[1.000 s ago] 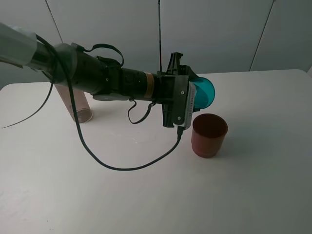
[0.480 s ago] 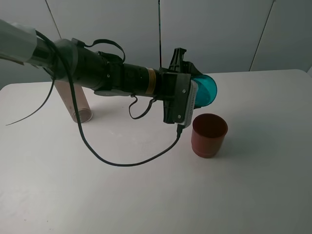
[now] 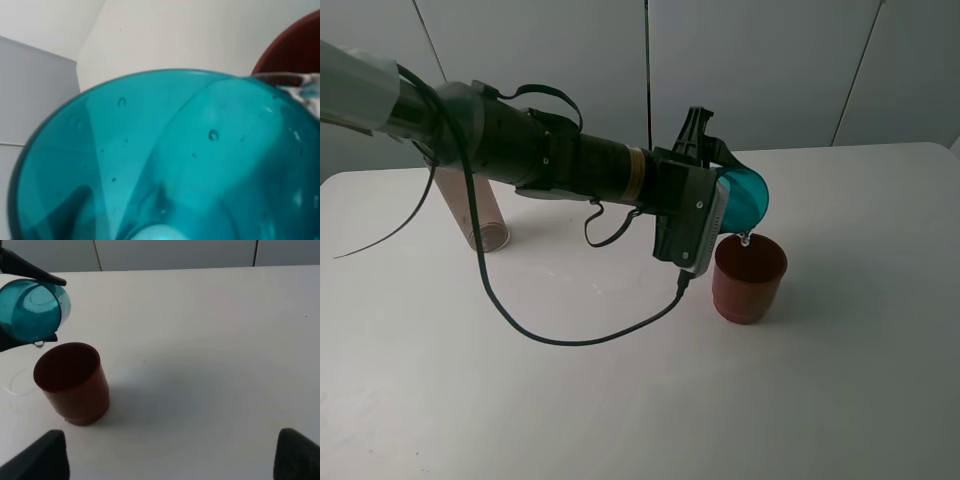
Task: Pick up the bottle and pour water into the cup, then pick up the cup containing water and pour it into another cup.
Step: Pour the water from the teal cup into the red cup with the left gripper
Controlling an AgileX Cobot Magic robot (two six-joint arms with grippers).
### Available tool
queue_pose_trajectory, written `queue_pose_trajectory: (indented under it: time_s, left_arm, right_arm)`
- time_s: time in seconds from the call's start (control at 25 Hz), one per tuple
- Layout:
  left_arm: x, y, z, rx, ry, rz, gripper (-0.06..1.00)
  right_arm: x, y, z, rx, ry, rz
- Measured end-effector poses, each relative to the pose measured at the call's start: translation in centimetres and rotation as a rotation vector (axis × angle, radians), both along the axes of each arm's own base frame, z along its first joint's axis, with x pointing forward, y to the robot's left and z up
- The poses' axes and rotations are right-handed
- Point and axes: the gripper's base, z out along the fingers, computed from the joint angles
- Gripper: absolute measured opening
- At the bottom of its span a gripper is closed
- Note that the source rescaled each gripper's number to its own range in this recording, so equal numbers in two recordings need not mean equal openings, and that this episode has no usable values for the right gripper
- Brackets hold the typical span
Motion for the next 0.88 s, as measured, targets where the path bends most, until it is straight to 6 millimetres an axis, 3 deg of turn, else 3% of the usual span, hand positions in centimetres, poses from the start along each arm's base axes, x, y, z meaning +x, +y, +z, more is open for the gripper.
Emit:
queue_pose_trajectory:
  time_s: [0.88]
  left_arm:
    - [0.30,-0.88,0.65,0.067,-0.081,0.025,0.17]
  right_arm:
    - [0.00,0.00,0.00,0.000,0.000,0.000]
